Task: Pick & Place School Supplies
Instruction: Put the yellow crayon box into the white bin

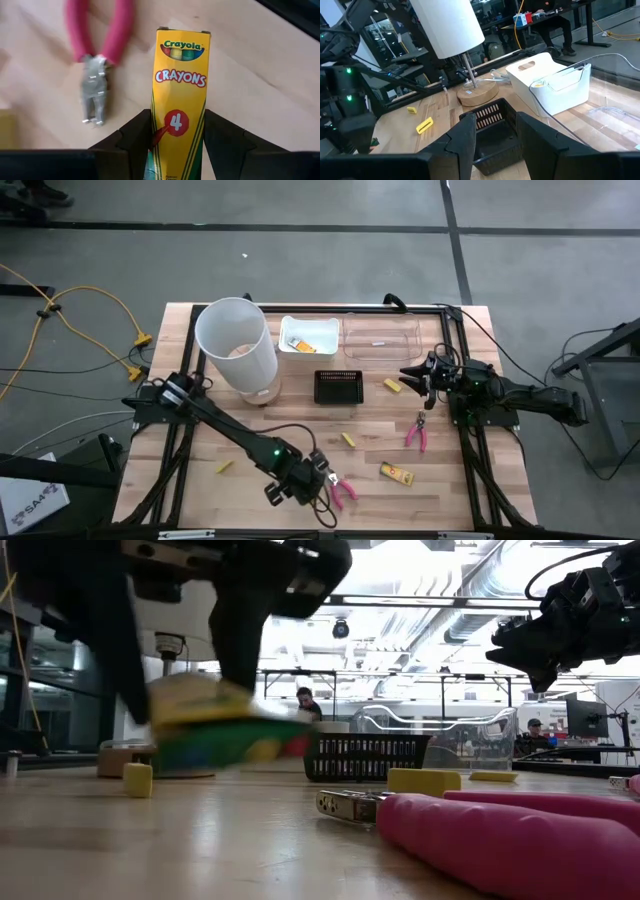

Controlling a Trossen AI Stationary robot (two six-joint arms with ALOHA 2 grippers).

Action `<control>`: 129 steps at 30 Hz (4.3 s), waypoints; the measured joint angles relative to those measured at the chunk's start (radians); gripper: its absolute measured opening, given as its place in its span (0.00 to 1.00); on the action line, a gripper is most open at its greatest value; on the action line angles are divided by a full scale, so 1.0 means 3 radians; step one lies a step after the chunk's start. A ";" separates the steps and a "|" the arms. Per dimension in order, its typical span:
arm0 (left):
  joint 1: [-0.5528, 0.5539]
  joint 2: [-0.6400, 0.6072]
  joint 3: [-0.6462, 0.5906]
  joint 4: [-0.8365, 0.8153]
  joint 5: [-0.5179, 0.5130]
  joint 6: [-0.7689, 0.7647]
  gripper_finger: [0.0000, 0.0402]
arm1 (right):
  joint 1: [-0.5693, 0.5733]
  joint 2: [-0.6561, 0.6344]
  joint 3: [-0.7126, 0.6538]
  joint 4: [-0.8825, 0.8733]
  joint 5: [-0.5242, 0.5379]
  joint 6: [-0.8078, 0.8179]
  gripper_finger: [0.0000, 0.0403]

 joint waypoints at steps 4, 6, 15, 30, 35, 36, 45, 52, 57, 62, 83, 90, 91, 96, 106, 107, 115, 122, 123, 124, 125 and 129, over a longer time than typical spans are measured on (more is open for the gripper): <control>0.0000 -0.0118 0.0000 -0.0033 -0.0181 -0.0002 0.40 | -0.0001 0.0000 -0.0001 0.0000 0.0000 0.0000 0.33; 0.0000 -0.0185 0.0000 -0.0056 -0.0260 -0.0025 0.40 | 0.0000 0.0001 -0.0001 0.0000 0.0001 0.0001 0.33; 0.0000 -0.0459 0.0000 -0.0156 -0.0372 -0.0086 0.40 | 0.0000 -0.0001 -0.0001 0.0000 0.0000 0.0000 0.33; 0.0014 -0.1064 0.0000 -0.0363 -0.0638 -0.0061 0.40 | 0.0000 0.0000 -0.0001 0.0000 0.0001 0.0001 0.33; 0.0022 -0.1297 0.0000 -0.0372 -0.0640 -0.0061 0.40 | -0.0001 0.0000 -0.0001 0.0000 0.0000 0.0000 0.33; 0.0022 -0.1344 0.0000 -0.0382 -0.0641 -0.0062 0.40 | -0.0001 0.0001 -0.0001 0.0000 0.0000 0.0000 0.33; 0.0045 -0.1753 0.0000 -0.0410 -0.0656 -0.0073 0.40 | 0.0000 0.0000 0.0000 0.0000 0.0000 0.0000 0.33; 0.0042 -0.2028 0.0000 -0.0393 -0.0664 -0.0024 0.40 | -0.0001 0.0000 -0.0001 0.0000 0.0000 0.0000 0.33; 0.0006 -0.2175 0.0000 -0.0338 -0.0674 0.0009 0.40 | -0.0001 0.0000 0.0000 0.0000 0.0000 0.0000 0.33; -0.0027 -0.2325 0.0000 -0.0165 -0.0673 0.0191 0.40 | -0.0001 0.0000 0.0000 0.0000 0.0001 0.0000 0.33; 0.0461 -0.2791 0.0000 0.0285 -0.0476 0.0486 0.40 | 0.0000 0.0000 -0.0001 0.0000 0.0000 0.0000 0.33; 0.0705 -0.2798 0.0000 0.0581 -0.0479 0.0646 0.40 | -0.0001 -0.0001 0.0000 -0.0001 0.0001 0.0000 0.33; 0.0729 -0.2798 0.0000 0.0627 -0.0481 0.0680 0.40 | 0.0000 0.0000 0.0000 0.0000 0.0000 0.0001 0.33; 0.0830 -0.2797 0.0000 0.0770 -0.0520 0.0804 0.40 | -0.0001 0.0000 0.0000 0.0000 0.0000 0.0001 0.33; 0.1296 -0.2871 0.0000 0.0961 -0.0500 0.0762 0.40 | 0.0000 -0.0001 0.0000 0.0000 0.0000 0.0001 0.33; 0.1376 -0.2876 0.0000 0.0988 -0.0476 0.0762 0.40 | 0.0000 0.0000 -0.0001 0.0000 0.0000 0.0000 0.33; 0.2230 -0.2886 0.0000 0.1125 0.0110 0.0609 0.40 | 0.0000 -0.0001 -0.0001 0.0000 0.0000 0.0001 0.33; 0.3069 -0.2805 0.0001 0.1338 0.0846 0.0442 0.40 | -0.0001 0.0000 0.0000 0.0000 0.0000 0.0000 0.33; 0.3168 -0.2786 0.0001 0.1363 0.0945 0.0415 0.40 | -0.0001 -0.0001 0.0001 0.0000 0.0000 0.0000 0.33; 0.3270 -0.2762 0.0001 0.1389 0.1044 0.0390 0.40 | 0.0000 -0.0001 0.0001 0.0000 0.0001 0.0000 0.33; 0.3370 -0.2740 0.0001 0.1451 0.1130 0.0373 0.40 | -0.0001 0.0001 -0.0001 0.0000 0.0000 0.0000 0.33; 0.3747 -0.2630 0.0001 0.1621 0.1486 0.0296 0.40 | 0.0000 0.0000 0.0000 0.0000 0.0001 0.0000 0.33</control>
